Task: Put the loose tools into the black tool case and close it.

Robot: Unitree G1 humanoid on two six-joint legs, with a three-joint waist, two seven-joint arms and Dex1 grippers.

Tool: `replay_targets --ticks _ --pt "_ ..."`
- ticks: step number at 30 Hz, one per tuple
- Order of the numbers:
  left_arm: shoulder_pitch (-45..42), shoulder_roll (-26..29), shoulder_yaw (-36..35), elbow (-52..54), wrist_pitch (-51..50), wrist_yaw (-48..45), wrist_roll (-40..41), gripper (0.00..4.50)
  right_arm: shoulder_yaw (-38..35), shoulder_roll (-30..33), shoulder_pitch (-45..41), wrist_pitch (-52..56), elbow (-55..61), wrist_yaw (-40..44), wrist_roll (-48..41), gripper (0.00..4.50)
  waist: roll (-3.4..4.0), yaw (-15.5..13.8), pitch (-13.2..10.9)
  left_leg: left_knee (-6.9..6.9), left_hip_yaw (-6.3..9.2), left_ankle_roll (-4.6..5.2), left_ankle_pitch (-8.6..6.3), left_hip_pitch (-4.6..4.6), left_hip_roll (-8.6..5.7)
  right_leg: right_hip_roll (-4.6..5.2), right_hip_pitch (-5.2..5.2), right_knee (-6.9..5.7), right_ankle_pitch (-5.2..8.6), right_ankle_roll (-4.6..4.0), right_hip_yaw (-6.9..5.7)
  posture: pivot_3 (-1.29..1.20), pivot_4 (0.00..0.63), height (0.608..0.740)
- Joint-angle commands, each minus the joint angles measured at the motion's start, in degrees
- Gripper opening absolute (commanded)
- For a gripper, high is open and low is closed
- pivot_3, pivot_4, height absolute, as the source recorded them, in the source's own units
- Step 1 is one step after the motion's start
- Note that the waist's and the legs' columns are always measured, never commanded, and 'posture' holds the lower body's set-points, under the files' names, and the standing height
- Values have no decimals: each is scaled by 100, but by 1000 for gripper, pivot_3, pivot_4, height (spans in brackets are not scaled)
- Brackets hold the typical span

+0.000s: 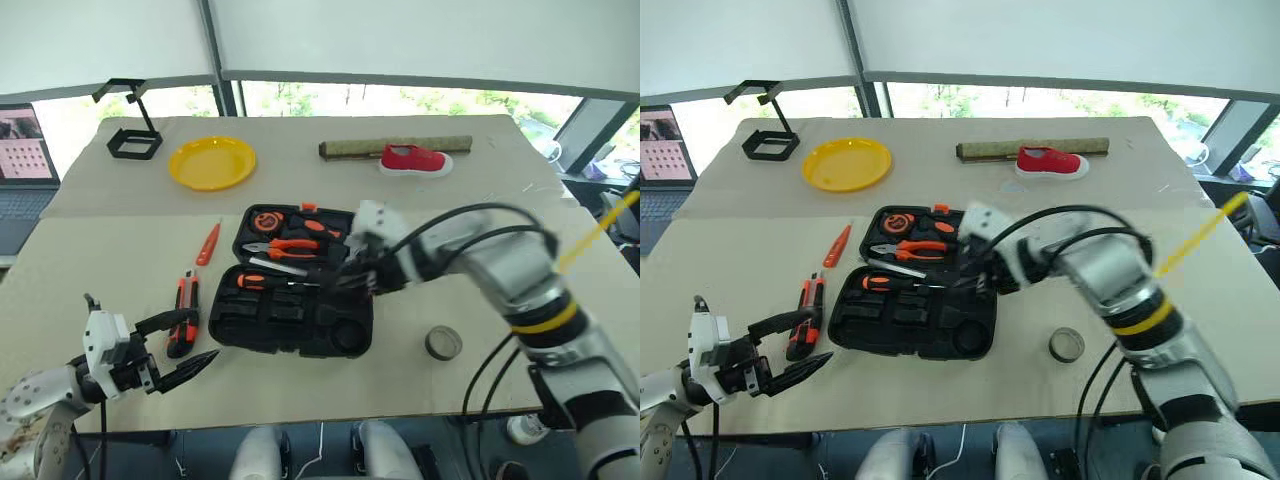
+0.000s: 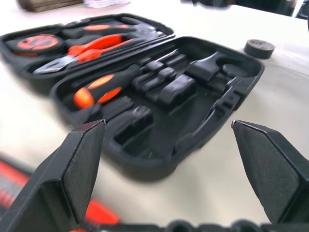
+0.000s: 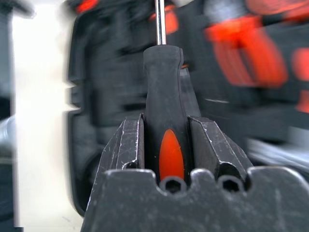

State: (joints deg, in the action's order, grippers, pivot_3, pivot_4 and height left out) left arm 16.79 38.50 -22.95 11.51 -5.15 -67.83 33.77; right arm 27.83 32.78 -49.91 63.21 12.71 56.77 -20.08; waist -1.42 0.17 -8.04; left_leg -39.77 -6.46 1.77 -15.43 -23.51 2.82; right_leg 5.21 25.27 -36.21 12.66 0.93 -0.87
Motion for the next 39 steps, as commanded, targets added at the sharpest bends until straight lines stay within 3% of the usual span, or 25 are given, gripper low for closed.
replay_targets --ticks 1,5,25,27,31,39 --pt "93 10 -143 365 53 153 55 4500 462 -38 -181 -361 -324 -287 582 1023 -2 2 1 -4 -3 6 -4 -1 -2 4 -2 5 -3 6 -2 0 150 740" --pt "156 24 -162 473 33 222 84 4500 925 176 -147 -845 -561 -139 1026 1023 -3 6 2 -11 -10 23 -13 -3 -17 20 -11 23 -12 20 -5 0 150 740" --pt "17 9 33 151 349 194 -100 4500 1282 426 -136 -1511 -820 625 1668 1023 -7 11 4 -6 -10 12 -7 18 -5 5 -22 13 -7 11 -13 0 150 740" --pt "-23 34 45 203 291 241 -96 4500 1235 420 -138 -1591 -846 716 1664 2025 -7 15 4 -6 -11 12 -7 18 -4 4 -21 13 -7 11 -12 0 150 740" --pt "-27 50 30 238 247 281 -103 4500 705 451 -114 -1603 -538 1251 1115 3265 -7 23 4 -4 -11 11 -7 17 -3 2 -19 13 -7 11 -12 0 150 740" --pt "-56 40 119 369 121 406 -161 4500 -106 507 -228 -2013 -529 1646 640 3265 -7 63 2 -1 -11 11 -8 17 1 0 -15 11 -4 7 -12 0 150 740"
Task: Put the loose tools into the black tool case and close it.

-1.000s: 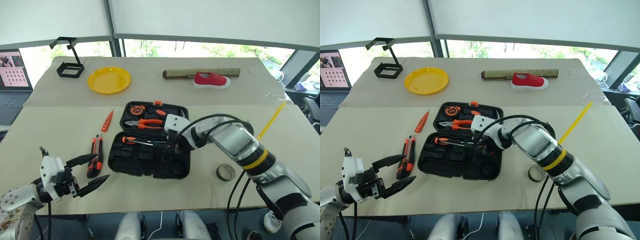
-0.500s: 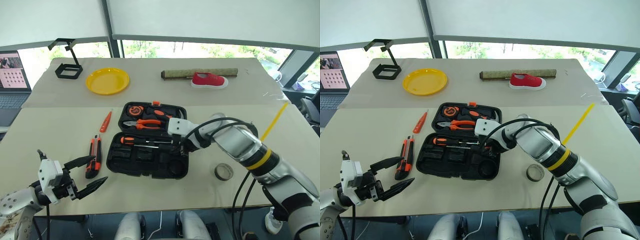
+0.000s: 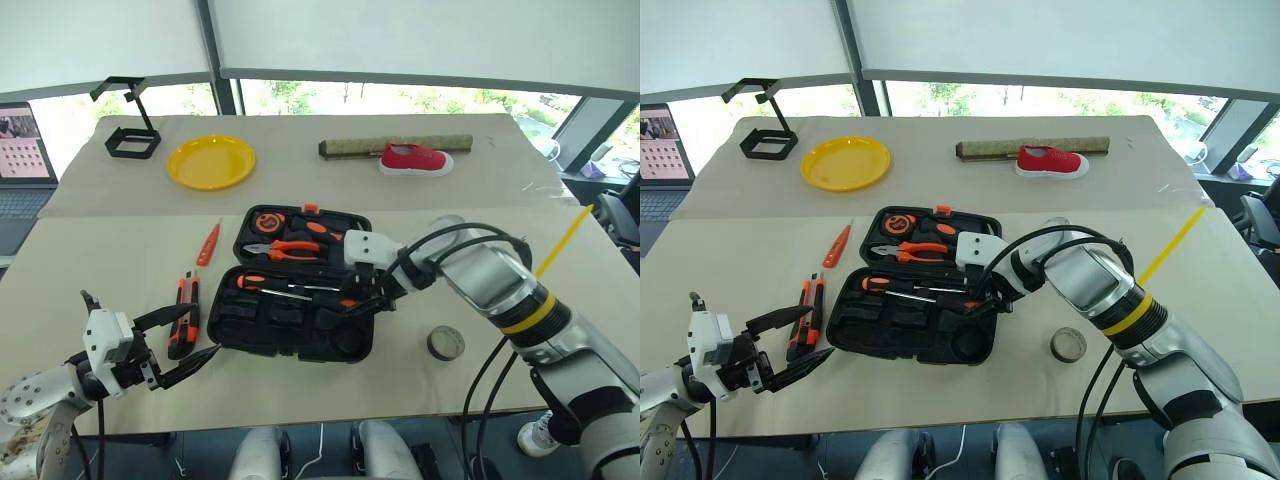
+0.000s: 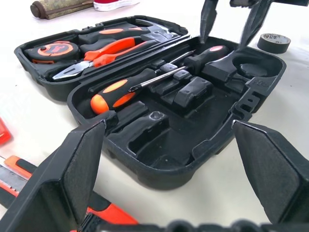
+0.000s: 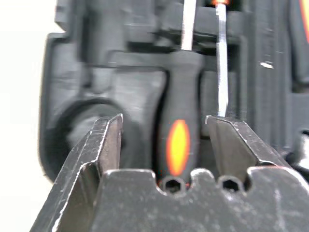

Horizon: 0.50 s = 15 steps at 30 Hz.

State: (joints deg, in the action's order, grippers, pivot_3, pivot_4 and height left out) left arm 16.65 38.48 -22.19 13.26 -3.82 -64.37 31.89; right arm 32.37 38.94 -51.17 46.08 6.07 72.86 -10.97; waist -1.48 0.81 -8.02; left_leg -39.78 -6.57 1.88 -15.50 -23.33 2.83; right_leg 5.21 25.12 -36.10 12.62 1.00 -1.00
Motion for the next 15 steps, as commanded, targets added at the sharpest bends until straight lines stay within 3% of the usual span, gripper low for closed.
replay_targets --ticks 1,3,10,11,15 --pt "-77 37 75 195 -26 76 12 4500 -724 -244 -5 -449 89 -72 -350 3022 0 1 0 0 0 -1 0 1 0 0 0 0 0 0 0 0 150 740" --pt "-150 29 161 220 -57 121 -11 4500 -907 -490 313 -963 -17 -228 -394 2597 -3 -1 2 0 0 -1 1 4 1 -3 -2 -1 0 0 1 0 150 740" --pt "-192 89 220 285 -131 150 24 4500 -931 -1267 966 -2084 -694 -928 39 254 -3 -2 2 -2 -4 -3 2 3 -2 -2 -4 -2 -2 3 4 0 150 740" --pt "-196 97 216 296 -146 151 23 4500 -908 -1337 1011 -2175 -810 -991 103 62 -3 -1 2 -3 -4 -3 2 4 -2 -3 -6 -3 -2 3 3 0 150 740" --pt "-179 175 119 448 -264 206 68 4500 -762 -1469 1139 -2664 -1227 -1012 389 62 -2 -2 1 -2 -5 -5 3 4 -2 -5 -5 -4 -1 2 3 0 150 740"
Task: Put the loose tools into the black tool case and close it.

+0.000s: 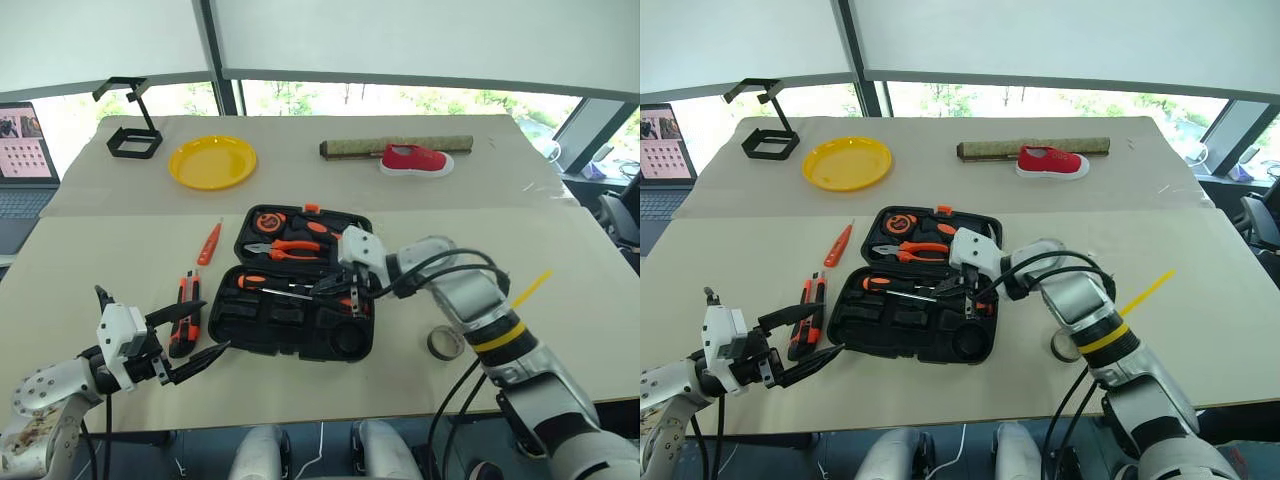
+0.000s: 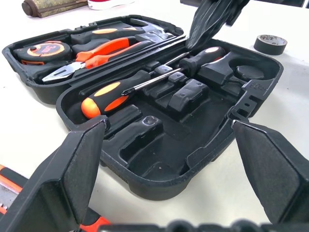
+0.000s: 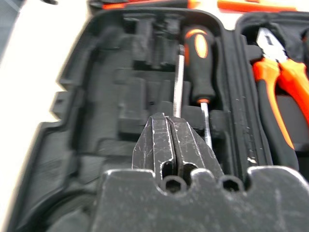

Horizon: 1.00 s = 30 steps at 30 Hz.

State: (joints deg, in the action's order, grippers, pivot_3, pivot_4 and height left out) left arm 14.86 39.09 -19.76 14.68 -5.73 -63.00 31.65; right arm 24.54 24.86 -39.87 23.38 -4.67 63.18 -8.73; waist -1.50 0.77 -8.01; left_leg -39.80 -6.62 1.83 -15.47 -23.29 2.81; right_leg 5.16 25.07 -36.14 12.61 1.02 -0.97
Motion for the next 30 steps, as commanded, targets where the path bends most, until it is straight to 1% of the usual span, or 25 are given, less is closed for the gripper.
replay_targets --ticks 1,6,10,15,18,20,21,23,25,26,27,30 --pt "20 135 -146 365 -109 90 100 4500 30 -100 28 -432 -241 -68 212 62 0 2 0 0 0 0 0 0 0 0 0 0 0 0 0 0 150 740" --pt "97 214 -230 615 -266 211 140 4500 191 -81 129 -722 -563 26 496 62 0 5 0 2 0 0 0 8 1 -2 -3 -2 0 -1 4 0 150 740" --pt "144 201 -248 721 -348 296 113 4500 248 -165 93 -655 -822 -57 648 62 0 6 1 2 0 -1 0 23 2 -2 -16 -2 1 -1 3 0 150 740" --pt "185 178 -240 750 -391 419 63 4500 388 -204 93 -516 -789 69 750 62 1 9 1 7 1 -3 -1 84 6 -1 -75 2 6 -8 3 0 150 740" --pt "252 138 -330 680 -342 481 39 4500 202 -243 157 -632 -526 125 545 62 1 7 2 12 1 -5 -1 103 10 0 -87 1 16 -22 3 0 150 740" --pt "382 65 -529 586 -299 541 85 4500 -351 -301 290 -849 -156 106 27 62 0 7 2 13 1 -6 -1 101 10 0 -84 0 15 -20 3 0 150 740" --pt "474 15 -696 481 -288 589 124 4500 -681 -271 394 -875 106 140 -284 320 -1 5 2 16 1 -6 -2 98 10 0 -81 2 13 -16 3 0 150 740" --pt "565 -44 -870 384 -290 638 156 4500 -992 -215 515 -852 382 189 -579 785 3 3 -3 19 1 -9 -4 85 10 0 -71 2 11 -15 2 0 150 740" --pt "788 -207 -1407 21 -38 680 170 4500 -1589 230 975 -599 1000 275 -1034 1512 4 -3 -4 22 1 -9 -5 72 8 1 -58 4 11 -14 2 0 150 740" --pt "898 -274 -1673 -163 85 719 162 4500 -1964 398 1232 -546 1236 195 -1232 1689 3 -18 -4 22 1 -8 -6 66 8 2 -53 6 11 -14 1 0 150 740" --pt "986 -326 -1891 -316 169 738 164 4500 -2281 527 1464 -539 1408 121 -1403 2145 1 -31 -3 21 5 -6 -7 55 8 4 -50 12 11 -13 -7 0 150 740" --pt "1171 -415 -2332 -753 335 873 81 4500 -2861 811 2144 -1160 1552 312 -1612 3184 -5 -28 -2 21 6 -3 -20 51 7 7 -53 31 13 -8 -11 0 150 740"
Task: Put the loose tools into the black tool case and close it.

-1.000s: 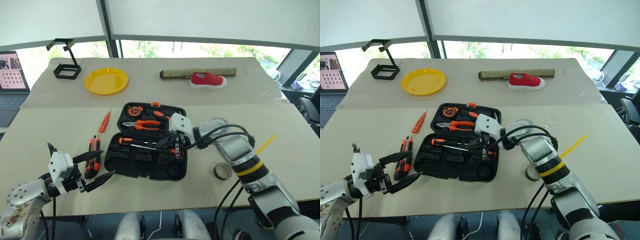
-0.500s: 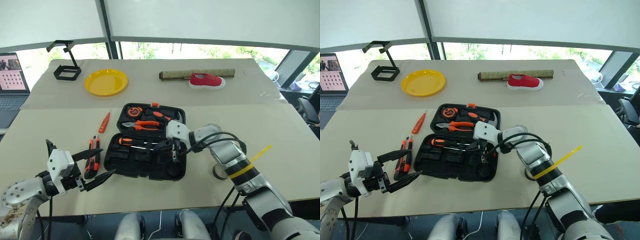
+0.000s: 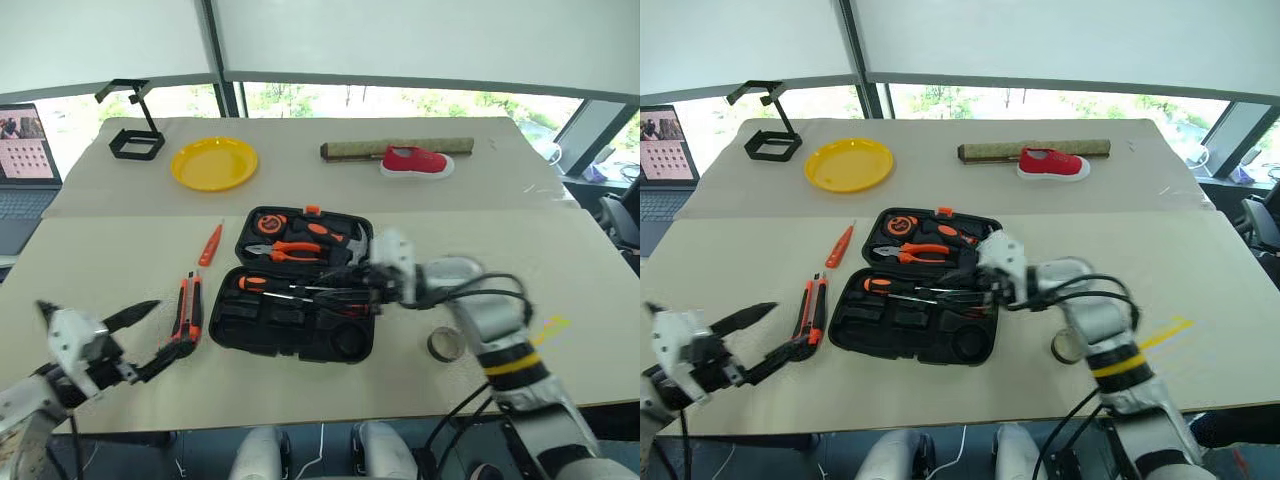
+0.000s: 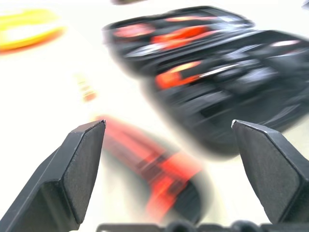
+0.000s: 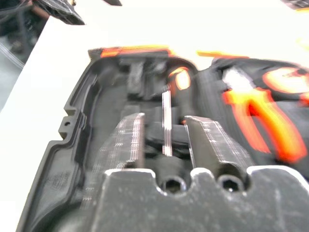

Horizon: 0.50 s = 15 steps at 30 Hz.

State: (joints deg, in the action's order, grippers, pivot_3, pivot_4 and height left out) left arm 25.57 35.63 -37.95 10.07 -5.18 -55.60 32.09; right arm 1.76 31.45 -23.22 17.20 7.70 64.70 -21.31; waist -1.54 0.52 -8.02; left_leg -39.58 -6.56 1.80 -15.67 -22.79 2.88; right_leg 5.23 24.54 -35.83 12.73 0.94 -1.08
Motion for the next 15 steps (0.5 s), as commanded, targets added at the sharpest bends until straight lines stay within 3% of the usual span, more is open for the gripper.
replay_targets --ticks 1,4,11,15 --pt "158 -91 -627 -446 309 180 17 4500 -802 166 700 -732 325 287 -522 3493 -3 -3 -2 0 0 0 0 0 -1 0 -2 1 1 1 -1 0 150 740" --pt "311 -113 -923 -991 70 558 -59 4500 -1574 71 1436 -1425 269 378 -872 4466 -5 -3 -3 0 3 0 0 7 3 -5 -7 -1 6 0 -2 0 150 740" --pt "-55 150 -792 -974 -892 946 245 4500 -2001 -444 2164 -1885 571 -363 -1053 4466 -20 2 -8 -3 0 -7 4 27 7 -5 -19 -10 20 -9 12 0 150 740" --pt "-825 665 -341 -686 -2030 1049 618 4500 -1883 -773 2391 -1933 1054 -687 -1264 4466 -19 -75 -10 -2 1 -23 0 37 5 1 -24 -24 31 -27 13 0 150 740"
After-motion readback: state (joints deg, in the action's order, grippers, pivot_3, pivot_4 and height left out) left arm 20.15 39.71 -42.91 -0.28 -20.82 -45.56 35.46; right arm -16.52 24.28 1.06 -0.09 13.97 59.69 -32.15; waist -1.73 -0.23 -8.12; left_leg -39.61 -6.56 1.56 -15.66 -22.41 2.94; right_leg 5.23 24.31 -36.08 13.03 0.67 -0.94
